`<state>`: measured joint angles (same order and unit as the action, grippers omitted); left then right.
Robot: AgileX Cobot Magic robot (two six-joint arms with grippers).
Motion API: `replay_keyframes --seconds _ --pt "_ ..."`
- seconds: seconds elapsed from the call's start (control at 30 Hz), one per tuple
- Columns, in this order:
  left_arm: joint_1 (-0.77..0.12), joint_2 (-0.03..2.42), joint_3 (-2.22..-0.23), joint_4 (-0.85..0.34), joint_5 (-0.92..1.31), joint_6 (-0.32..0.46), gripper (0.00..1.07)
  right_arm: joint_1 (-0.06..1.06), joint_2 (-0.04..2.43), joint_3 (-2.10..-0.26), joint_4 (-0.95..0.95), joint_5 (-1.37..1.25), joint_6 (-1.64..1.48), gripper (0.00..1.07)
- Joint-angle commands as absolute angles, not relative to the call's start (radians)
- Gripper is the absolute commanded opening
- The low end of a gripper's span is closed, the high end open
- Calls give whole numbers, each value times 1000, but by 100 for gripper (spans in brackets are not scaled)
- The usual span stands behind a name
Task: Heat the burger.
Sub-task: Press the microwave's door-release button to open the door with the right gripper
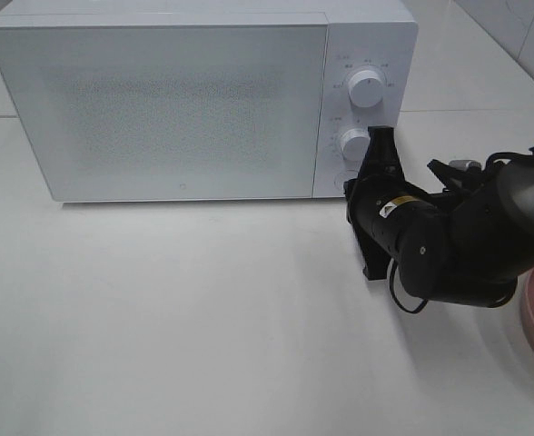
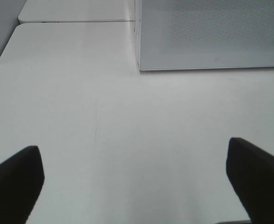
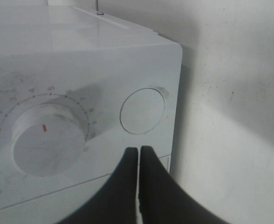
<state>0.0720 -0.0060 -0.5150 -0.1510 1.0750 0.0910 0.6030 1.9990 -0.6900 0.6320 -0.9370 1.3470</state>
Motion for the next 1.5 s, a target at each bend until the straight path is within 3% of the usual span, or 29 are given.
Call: replay_keyframes --seconds 0.03,1.5 --pt "75 -28 -516 -161 1067 90 100 575 2024 -727 610 -926 1359 0" --pt "75 -22 -516 -161 1067 90 100 559 2163 -926 671 -1058 1333 0"
